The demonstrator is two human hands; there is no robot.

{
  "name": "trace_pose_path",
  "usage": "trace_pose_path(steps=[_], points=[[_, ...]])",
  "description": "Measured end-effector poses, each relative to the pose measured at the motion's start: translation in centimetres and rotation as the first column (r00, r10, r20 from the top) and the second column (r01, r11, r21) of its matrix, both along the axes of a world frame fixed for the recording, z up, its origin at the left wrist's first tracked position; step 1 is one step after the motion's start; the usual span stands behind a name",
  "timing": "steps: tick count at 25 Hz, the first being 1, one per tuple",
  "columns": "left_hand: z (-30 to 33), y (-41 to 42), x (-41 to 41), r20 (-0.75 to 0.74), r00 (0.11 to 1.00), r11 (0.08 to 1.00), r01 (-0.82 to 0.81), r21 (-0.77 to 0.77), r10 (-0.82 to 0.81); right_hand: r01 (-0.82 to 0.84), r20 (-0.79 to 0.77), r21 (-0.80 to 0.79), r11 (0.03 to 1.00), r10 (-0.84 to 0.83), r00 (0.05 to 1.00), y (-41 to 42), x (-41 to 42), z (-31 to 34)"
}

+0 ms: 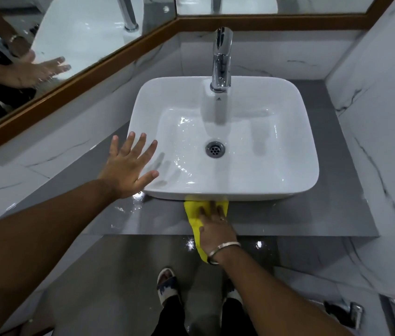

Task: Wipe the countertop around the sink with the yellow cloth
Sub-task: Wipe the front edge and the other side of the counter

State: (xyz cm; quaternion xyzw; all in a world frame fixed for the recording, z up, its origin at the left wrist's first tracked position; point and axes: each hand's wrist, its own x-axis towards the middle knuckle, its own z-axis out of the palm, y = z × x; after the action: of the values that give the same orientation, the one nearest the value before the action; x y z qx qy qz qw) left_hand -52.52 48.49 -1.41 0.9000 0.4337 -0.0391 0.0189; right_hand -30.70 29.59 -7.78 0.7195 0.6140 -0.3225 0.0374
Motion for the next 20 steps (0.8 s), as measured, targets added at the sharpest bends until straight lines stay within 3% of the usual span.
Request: trace_pose_path(steps=[1,3,5,6,9,12,14,17,20], points=[[0.0,0.0,0.0,0.003,1.000,1.000,-0.006,-0.007,0.006,-0.018,-0.034,0.069,0.997,0.021,0.999,-0.4,0.6,1.1],[-0.3,0.0,-0.1,0.006,1.000,1.000,-0.011,-0.002,0.011,-0.043,-0.135,0.391,0.919,0.104,0.985,-0.8,2.3,4.3],[-0.4,0.1,-0.1,0.008,1.000,1.000,-0.002,-0.007,0.002,-0.116,-0.026,0.654,0.748,0.175,0.984,0.9,3.7,6.8],[-0.2,0.1,-0.1,0.011,1.000,1.000,0.005,-0.002,-0.005,-0.123,0.051,0.678,0.725,0.121,0.991,2.5,4.5,7.6],[0.3,-1.4,-0.2,0.050,0.997,0.996,-0.067,0.055,0.064,-0.055,0.230,0.458,0.887,-0.059,0.971,6.2,5.9,8.0],[-0.9,-8.0,-1.1,0.245,0.936,0.955,-0.282,0.086,0.255,-0.122,0.316,0.293,0.948,0.024,0.949,6.9,6.1,6.4],[-3.4,-15.2,0.1,0.369,0.920,0.975,-0.188,0.114,0.135,-0.130,0.330,0.305,0.943,0.023,0.944,6.9,6.0,6.4],[-7.3,-19.9,6.0,0.321,0.946,0.996,0.062,-0.064,-0.039,-0.123,0.333,0.296,0.947,0.019,0.943,7.1,5.9,6.4],[-9.3,-18.2,12.5,0.242,0.970,0.965,0.040,-0.259,0.024,-0.123,0.314,0.289,0.949,0.028,0.949,7.0,6.0,6.4]])
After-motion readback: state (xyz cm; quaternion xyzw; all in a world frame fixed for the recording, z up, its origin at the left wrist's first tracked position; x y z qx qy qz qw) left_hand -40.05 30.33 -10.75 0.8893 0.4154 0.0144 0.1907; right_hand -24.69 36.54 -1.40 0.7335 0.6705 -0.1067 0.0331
